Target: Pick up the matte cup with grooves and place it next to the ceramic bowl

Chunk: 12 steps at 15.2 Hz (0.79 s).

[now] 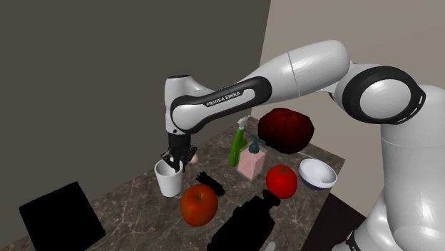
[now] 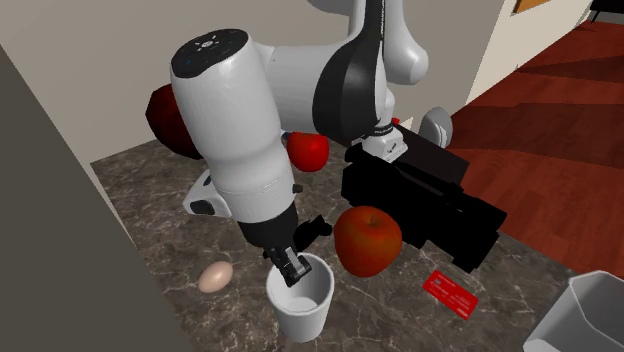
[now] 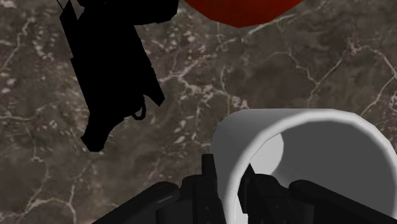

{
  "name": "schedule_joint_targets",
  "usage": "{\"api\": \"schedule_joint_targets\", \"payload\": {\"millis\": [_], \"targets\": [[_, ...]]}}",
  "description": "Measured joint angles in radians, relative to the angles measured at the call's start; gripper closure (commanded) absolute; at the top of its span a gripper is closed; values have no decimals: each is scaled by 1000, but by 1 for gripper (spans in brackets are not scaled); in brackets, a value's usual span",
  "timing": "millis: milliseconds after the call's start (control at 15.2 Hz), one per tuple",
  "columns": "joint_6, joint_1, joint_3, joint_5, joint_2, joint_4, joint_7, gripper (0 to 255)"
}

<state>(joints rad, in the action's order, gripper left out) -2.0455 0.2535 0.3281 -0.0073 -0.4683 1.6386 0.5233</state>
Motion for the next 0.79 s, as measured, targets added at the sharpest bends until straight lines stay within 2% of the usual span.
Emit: {"api": "schedule_joint_targets", "payload": {"millis": [792], "targets": [[126, -2, 8, 12, 44, -84, 6, 255]]}}
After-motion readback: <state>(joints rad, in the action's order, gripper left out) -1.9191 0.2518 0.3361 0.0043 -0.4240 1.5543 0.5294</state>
